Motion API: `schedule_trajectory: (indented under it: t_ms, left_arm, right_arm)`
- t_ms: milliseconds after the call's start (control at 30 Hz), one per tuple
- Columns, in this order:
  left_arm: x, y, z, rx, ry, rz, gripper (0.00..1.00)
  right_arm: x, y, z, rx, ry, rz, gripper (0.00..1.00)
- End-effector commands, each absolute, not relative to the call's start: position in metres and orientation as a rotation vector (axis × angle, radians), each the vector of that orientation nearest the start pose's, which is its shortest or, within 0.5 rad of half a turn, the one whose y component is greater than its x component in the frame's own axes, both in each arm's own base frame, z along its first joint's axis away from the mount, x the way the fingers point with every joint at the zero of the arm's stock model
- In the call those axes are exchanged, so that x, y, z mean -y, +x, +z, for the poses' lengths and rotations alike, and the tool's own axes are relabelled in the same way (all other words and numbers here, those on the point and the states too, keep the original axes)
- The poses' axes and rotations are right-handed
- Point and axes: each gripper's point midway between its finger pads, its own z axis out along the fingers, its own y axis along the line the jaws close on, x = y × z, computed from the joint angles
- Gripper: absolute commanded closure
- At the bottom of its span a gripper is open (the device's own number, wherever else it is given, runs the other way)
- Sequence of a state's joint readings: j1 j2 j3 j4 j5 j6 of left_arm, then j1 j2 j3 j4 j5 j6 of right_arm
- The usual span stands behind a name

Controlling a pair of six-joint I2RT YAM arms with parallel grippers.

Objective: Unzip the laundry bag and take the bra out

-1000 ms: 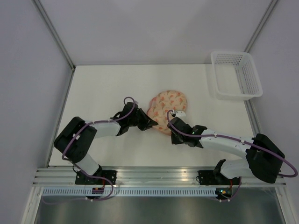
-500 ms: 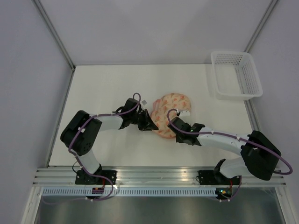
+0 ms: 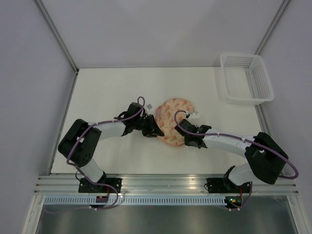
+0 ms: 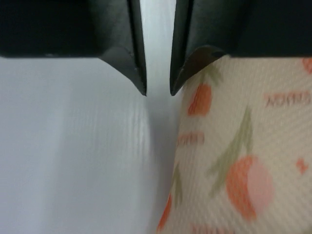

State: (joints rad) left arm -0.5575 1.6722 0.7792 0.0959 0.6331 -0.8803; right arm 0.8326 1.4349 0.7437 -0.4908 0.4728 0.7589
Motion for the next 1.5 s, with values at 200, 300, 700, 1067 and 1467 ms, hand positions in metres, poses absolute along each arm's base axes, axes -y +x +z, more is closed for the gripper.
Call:
schedule_trajectory:
  t_ms: [200,300,700,1067,1467]
  left_arm:
    - [0.280,0.225,0.102,-2.558,-0.138,-1.301,0.30]
    - [0.261,0.218,0.113,-2.515,-0.249,-1.227,0.26]
    - [0.202,0.197,0.146,-2.229,-0.520,-1.145,0.22]
    - [0.192,0.184,0.156,-2.190,-0.522,-1.163,0.20]
    - [0.191,0.180,0.147,-2.208,-0.534,-1.160,0.20]
  right_arm:
    - [-0.140,0.236,0.071,-2.449,0.104,-0.170,0.34]
    - [-0.153,0.238,0.094,-2.433,0.064,-0.064,0.33]
    - [-0.284,0.235,0.118,-2.430,-0.338,0.265,0.32]
    - [-0.343,0.242,0.071,-2.488,-0.423,0.186,0.37]
    - [-0.357,0.234,0.066,-2.491,-0.468,0.151,0.41]
